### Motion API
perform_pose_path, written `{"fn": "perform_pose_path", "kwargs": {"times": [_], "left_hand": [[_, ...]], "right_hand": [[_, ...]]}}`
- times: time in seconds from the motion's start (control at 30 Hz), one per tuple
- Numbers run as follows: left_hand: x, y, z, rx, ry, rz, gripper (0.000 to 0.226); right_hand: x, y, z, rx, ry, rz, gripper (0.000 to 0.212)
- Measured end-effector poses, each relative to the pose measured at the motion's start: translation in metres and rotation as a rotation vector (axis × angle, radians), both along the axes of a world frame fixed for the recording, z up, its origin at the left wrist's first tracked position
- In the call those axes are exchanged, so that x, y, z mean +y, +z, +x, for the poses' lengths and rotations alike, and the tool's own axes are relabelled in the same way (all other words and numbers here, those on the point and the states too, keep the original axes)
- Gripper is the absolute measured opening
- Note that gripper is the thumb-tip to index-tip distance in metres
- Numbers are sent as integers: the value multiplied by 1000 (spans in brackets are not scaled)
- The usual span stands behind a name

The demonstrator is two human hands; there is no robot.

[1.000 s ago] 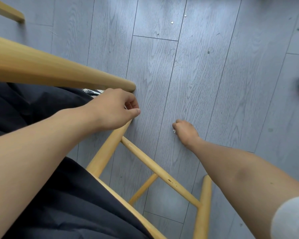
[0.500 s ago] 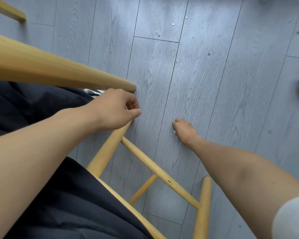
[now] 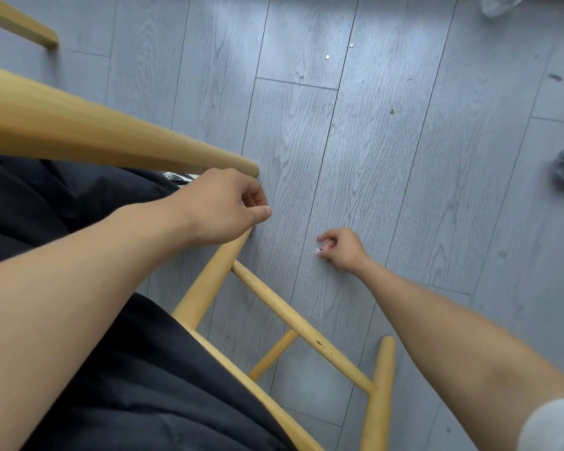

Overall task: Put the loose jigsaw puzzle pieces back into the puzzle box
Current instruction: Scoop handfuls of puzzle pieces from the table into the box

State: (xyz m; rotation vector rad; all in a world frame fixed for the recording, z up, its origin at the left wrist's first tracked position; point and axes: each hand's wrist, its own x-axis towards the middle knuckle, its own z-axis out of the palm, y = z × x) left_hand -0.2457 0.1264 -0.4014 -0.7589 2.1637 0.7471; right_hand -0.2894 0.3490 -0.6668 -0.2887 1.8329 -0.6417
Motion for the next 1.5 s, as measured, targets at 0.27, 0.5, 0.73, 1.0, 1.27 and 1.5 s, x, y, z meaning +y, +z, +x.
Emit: {"fn": "perform_pose_path", "kwargs": {"times": [0.27, 0.5, 0.73, 1.0, 1.27, 1.5], "left_hand": [[-27, 145, -39, 422, 327, -32, 12], [-6, 311, -20, 602, 592, 198, 18], [3, 408, 83, 989, 572, 229, 11], [-60, 457, 217, 1205, 903, -42, 8], [-101, 422, 270, 856, 472, -887, 43], [-137, 421, 274, 1132, 692, -991, 21]], "right_hand": [[-112, 286, -88, -116, -465, -699, 9], [-176, 526, -116, 233, -216, -1152, 15], [-217, 656, -42, 562, 165, -1391, 17], [-253, 738, 42, 1045, 889, -1232, 12], [-279, 703, 100, 858, 1047, -1151, 12], [-291, 683, 111, 1143, 972, -1417, 9]]}}
